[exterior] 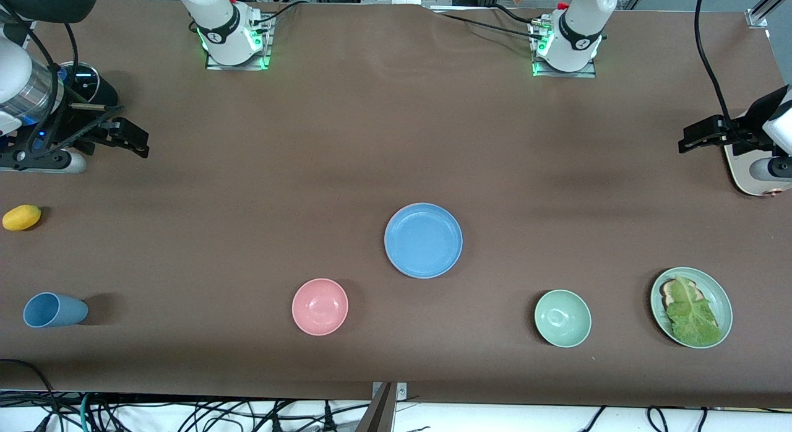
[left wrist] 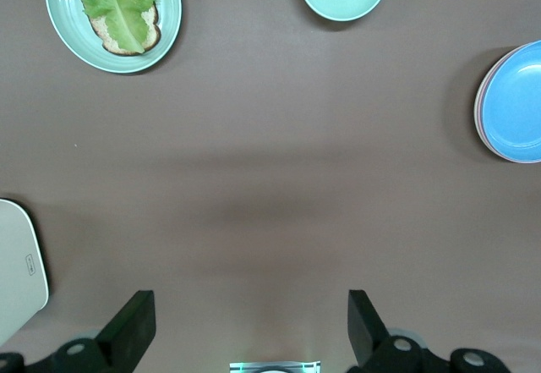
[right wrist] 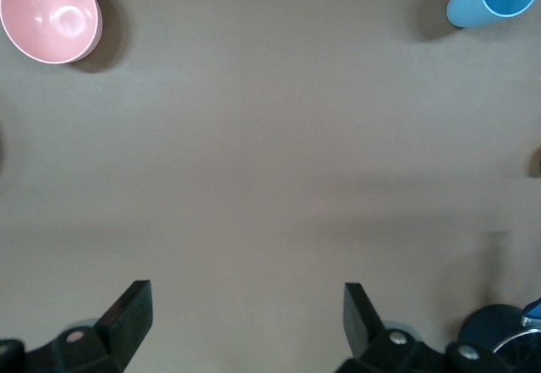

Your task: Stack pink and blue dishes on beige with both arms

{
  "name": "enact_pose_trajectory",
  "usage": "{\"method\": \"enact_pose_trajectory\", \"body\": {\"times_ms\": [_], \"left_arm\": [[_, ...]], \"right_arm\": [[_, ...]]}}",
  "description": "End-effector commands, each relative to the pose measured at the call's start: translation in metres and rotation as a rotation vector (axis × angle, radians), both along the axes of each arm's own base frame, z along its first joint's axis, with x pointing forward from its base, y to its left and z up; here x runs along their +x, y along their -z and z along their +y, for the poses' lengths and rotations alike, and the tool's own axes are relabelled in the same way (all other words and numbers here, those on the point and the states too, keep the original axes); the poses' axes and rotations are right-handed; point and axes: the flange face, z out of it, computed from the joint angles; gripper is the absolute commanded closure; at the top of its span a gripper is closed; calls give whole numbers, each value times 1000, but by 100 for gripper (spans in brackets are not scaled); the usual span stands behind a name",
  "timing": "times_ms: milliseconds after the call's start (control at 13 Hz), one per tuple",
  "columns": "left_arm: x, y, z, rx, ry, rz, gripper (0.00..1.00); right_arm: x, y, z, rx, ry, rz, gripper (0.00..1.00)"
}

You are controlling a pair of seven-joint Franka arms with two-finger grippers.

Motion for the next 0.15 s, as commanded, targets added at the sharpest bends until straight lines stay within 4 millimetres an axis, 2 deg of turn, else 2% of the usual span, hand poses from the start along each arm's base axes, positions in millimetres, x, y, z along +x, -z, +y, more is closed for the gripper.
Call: {"method": "enact_pose_trajectory", "body": {"times_ms": [0,77], "left_arm": [[2,-4,-3,-22,-3,-8,0],[2,-5,-3,-22,-3,-10,0]], "right_arm": [[0,-4,-1,-5,5,2,0],[0,-5,-1,-5,5,1,0]]}}
